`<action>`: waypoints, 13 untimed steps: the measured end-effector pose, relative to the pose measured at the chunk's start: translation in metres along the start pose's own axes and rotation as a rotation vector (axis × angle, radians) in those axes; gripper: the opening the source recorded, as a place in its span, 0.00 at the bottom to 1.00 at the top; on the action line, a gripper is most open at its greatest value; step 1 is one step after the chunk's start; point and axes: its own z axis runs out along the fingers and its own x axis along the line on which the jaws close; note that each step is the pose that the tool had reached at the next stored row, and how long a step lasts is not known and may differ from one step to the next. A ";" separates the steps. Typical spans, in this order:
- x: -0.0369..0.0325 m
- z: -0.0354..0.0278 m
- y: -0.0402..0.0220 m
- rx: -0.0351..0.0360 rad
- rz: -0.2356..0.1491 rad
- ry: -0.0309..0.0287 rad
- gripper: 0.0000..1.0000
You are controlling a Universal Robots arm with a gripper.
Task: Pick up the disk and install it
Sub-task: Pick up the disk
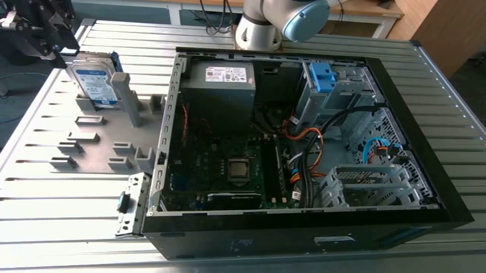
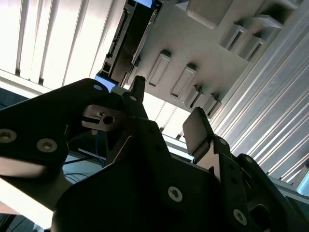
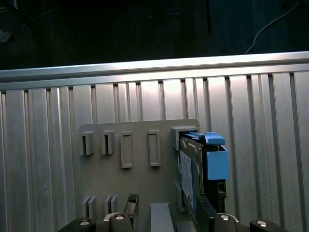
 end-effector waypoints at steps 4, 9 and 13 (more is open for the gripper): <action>0.0000 0.0000 0.0000 0.0000 0.000 0.0001 0.58; -0.0013 0.0005 0.0000 -0.0001 0.000 0.0001 0.58; -0.0063 0.0015 0.0005 -0.0001 0.000 0.0001 0.58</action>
